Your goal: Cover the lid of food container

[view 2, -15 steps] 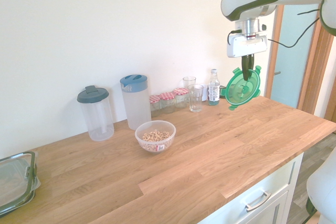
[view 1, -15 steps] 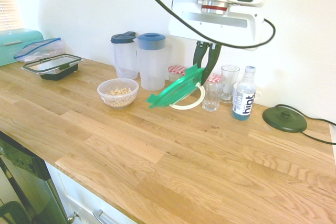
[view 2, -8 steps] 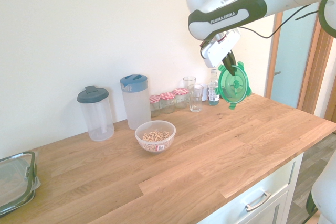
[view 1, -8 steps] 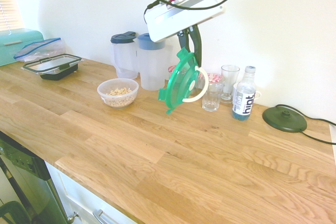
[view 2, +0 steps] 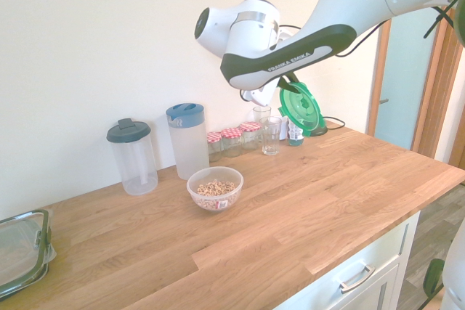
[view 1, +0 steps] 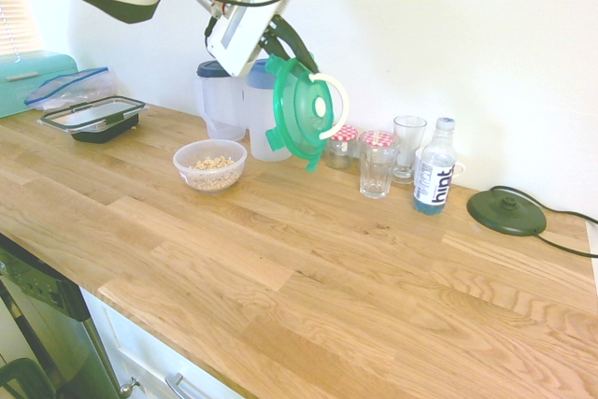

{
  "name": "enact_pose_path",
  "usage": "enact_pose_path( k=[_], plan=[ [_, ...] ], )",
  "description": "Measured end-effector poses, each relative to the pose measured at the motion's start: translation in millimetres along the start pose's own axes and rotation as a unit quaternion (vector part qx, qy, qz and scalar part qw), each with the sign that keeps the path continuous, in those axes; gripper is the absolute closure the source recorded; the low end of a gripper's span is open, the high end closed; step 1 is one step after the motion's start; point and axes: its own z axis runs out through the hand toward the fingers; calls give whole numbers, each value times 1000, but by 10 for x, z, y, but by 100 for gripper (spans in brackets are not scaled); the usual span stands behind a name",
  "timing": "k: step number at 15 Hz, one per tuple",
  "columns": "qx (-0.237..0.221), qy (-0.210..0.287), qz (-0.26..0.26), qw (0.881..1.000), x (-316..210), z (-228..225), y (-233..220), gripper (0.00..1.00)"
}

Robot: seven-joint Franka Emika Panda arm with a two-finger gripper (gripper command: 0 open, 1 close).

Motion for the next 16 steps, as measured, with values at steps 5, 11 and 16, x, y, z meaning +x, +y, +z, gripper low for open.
enact_pose_path(
  k=[5, 11, 16],
  plan=[
    [-35, 43, 15, 998, -533, -424, -544, 100],
    [-44, 69, 25, 996, -1040, -1318, -1033, 100],
    [-70, 104, 19, 992, -1330, -1514, -1507, 100]
  ],
)
